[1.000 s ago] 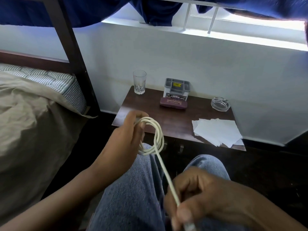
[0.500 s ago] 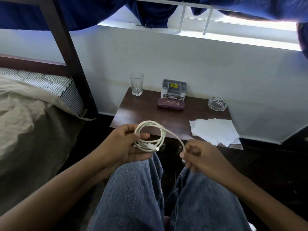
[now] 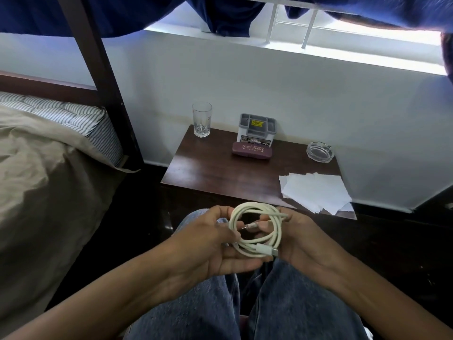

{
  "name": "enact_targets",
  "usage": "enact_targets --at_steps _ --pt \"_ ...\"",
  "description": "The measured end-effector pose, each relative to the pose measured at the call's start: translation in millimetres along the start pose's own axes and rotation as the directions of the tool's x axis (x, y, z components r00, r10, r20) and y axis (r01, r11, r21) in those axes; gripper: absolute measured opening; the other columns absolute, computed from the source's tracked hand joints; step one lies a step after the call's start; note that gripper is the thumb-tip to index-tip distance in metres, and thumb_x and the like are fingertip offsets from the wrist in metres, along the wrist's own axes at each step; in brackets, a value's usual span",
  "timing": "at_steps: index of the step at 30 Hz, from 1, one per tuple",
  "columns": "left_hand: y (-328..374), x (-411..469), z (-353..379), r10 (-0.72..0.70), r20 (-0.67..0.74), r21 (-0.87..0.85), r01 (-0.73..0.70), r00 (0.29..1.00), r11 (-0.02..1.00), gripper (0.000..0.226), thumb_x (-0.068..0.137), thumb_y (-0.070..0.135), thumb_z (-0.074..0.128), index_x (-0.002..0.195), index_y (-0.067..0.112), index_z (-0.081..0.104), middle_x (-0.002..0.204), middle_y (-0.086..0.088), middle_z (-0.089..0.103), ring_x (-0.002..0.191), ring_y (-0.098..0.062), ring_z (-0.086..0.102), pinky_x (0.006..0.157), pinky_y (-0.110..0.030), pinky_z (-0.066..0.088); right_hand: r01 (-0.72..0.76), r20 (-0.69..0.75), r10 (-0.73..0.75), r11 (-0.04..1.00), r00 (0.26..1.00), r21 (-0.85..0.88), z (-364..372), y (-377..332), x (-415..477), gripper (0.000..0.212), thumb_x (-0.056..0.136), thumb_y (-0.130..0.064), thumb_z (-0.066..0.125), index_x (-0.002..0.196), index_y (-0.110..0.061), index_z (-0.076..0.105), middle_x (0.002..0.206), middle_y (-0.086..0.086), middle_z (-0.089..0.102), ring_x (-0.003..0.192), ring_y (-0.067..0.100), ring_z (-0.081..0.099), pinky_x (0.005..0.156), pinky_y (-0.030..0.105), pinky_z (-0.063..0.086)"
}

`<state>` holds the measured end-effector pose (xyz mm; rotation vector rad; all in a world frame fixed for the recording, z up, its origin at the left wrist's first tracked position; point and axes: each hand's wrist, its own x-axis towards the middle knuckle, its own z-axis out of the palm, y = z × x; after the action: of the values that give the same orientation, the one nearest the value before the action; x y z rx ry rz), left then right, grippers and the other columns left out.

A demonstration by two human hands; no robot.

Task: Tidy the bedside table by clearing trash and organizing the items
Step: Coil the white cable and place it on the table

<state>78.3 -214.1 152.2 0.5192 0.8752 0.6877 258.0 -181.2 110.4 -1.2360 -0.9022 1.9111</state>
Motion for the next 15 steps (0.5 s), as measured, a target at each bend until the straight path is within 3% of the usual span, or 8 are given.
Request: enact_targets --at_steps 1,4,8,11,15 --pt "0.5 0.0 -0.5 0.008 -0.007 -0.001 -0.008 1.000 1.000 0.033 0.091 -0.011 0.039 0.119 0.003 0.048 0.123 -0.024 0.058 0.090 -0.044 0.068 0.066 -0.040 0.061 -0.005 0.036 0.004 1.000 0.999 0.030 2.2 -0.7 -1.4 0.052 0.062 -0.007 0.080 0.106 0.013 0.059 0.092 0.023 0.067 0.076 0.030 0.064 0.061 0.033 0.056" --pt "3.4 1.8 -1.7 0.042 -0.034 -0.038 -0.043 0.999 0.998 0.033 0.091 -0.012 0.040 0.119 0.003 0.050 0.125 -0.023 0.058 0.092 -0.042 0.068 0.067 -0.041 0.060 -0.019 0.108 0.007 0.993 0.994 0.117 7.2 -3.5 -7.2 0.026 0.061 -0.004 0.076 0.086 0.001 0.071 0.076 0.013 0.071 0.060 0.017 0.067 0.050 0.025 0.054" --pt "4.9 2.8 -3.5 0.062 -0.027 -0.094 -0.064 0.998 0.993 0.034 0.091 -0.011 0.041 0.120 0.003 0.051 0.119 -0.022 0.063 0.082 -0.037 0.071 0.061 -0.037 0.061 0.001 0.162 -0.027 0.987 0.986 0.158 10.1 -6.3 -11.5 0.017 0.064 -0.006 0.068 0.080 -0.001 0.072 0.069 0.009 0.070 0.049 0.010 0.060 0.053 0.023 0.054" --pt "5.5 0.9 -3.8 0.052 0.027 -0.124 -0.048 0.998 0.991 0.036 0.092 -0.010 0.041 0.124 0.004 0.049 0.109 -0.023 0.068 0.085 -0.042 0.070 0.059 -0.032 0.060 0.028 0.177 -0.049 0.992 0.983 0.121 8.2 -7.2 -11.4 0.029 0.064 -0.009 0.068 0.090 0.004 0.070 0.080 0.012 0.071 0.057 0.012 0.063 0.058 0.025 0.055" --pt "6.9 -2.7 -1.0 0.032 0.069 -0.139 -0.022 0.997 0.990 0.032 0.092 -0.006 0.042 0.121 0.007 0.049 0.104 -0.025 0.069 0.091 -0.042 0.069 0.058 -0.029 0.059 0.038 0.243 -0.069 0.991 0.968 0.130 6.5 -10.5 -11.9 0.040 0.068 -0.016 0.076 0.102 0.003 0.068 0.099 0.017 0.070 0.086 0.022 0.068 0.068 0.029 0.056"
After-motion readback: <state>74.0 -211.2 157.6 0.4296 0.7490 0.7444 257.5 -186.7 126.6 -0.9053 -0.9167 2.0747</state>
